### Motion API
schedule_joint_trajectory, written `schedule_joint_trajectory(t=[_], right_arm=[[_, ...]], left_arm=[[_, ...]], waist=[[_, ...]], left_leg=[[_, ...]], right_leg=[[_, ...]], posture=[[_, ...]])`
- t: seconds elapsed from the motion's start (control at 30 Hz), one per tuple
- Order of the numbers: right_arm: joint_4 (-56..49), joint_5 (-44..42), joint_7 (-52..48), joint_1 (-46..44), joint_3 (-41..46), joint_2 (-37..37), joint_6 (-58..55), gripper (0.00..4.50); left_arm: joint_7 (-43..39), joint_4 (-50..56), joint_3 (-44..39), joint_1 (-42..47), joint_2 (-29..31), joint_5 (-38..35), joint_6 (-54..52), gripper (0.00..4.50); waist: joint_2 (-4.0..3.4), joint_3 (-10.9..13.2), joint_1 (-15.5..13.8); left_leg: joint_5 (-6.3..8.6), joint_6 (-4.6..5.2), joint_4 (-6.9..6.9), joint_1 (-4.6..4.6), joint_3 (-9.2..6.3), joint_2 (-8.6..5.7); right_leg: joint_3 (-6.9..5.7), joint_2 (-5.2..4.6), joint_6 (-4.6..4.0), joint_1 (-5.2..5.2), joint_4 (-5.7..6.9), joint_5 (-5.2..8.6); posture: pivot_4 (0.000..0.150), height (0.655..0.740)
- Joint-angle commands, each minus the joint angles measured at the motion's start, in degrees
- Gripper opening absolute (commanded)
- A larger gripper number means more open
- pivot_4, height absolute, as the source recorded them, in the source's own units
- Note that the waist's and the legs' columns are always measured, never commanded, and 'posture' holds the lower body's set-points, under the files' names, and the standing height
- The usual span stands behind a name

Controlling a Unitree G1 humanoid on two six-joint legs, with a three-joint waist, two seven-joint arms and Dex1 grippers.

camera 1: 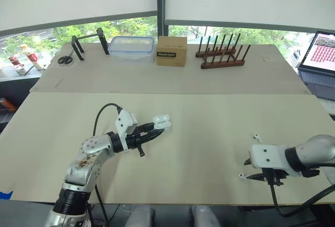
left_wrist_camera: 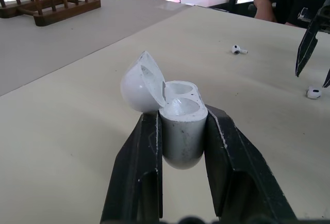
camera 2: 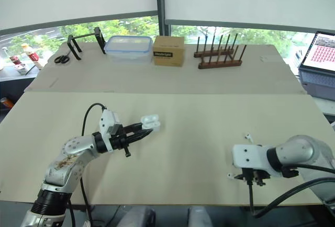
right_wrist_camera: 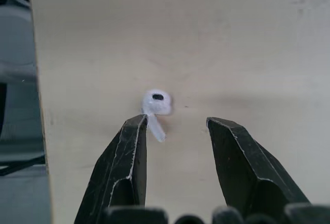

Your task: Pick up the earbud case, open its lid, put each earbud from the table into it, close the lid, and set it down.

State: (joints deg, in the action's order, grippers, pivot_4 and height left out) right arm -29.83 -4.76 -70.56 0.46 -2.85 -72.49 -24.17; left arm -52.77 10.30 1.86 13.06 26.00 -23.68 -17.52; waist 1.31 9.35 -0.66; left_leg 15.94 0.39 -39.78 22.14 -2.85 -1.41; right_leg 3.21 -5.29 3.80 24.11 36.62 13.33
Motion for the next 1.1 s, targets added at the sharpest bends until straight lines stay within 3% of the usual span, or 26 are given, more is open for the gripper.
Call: schedule_joint_trajectory(t=[0.03, 0.43, 1.07, 1.1], right_arm=[[-5.9, 2.8, 1.2, -1.1, -2.4, -1.5, -5.9, 2.09], [-6.5, 7.1, 3.2, -7.6, -10.2, 1.2, -10.4, 2.09], [-4.6, 8.5, 0.7, -7.3, -11.2, 0.8, -8.7, 2.09], [-4.6, 8.3, 0.8, -7.5, -11.2, 1.1, -9.0, 1.84]], left_arm=[[0.1, 2.1, 0.1, -0.1, 0.3, -0.6, 0.2, 0.60], [1.1, 2.7, 0.4, 0.2, 0.5, -0.7, -0.8, 0.60], [1.3, 2.1, 0.1, 0.2, 0.4, -0.7, -0.4, 0.60], [1.2, 2.1, 0.0, 0.2, 0.4, -0.7, -0.4, 0.60]], waist=[[0.00, 0.0, 0.0], [0.00, 0.0, 0.1], [0.00, 0.0, 0.1], [0.00, 0.0, 0.1]], left_leg=[[0.00, 0.00, 0.00, 0.00, -0.01, 0.00], [0.00, 0.00, 0.00, 0.02, -0.01, -0.01], [0.00, 0.00, 0.01, 0.01, -0.01, 0.00], [0.00, 0.00, 0.01, 0.01, -0.01, 0.00]], right_leg=[[-0.01, 0.01, 0.00, -0.01, -0.01, 0.00], [-0.04, 0.00, 0.00, 0.00, -0.07, 0.00], [-0.05, 0.02, 0.00, 0.00, -0.06, 0.00], [-0.05, 0.02, 0.00, 0.00, -0.06, 0.00]], posture=[[0.150, 0.7400], [0.150, 0.7400], [0.150, 0.7400], [0.150, 0.7400]])
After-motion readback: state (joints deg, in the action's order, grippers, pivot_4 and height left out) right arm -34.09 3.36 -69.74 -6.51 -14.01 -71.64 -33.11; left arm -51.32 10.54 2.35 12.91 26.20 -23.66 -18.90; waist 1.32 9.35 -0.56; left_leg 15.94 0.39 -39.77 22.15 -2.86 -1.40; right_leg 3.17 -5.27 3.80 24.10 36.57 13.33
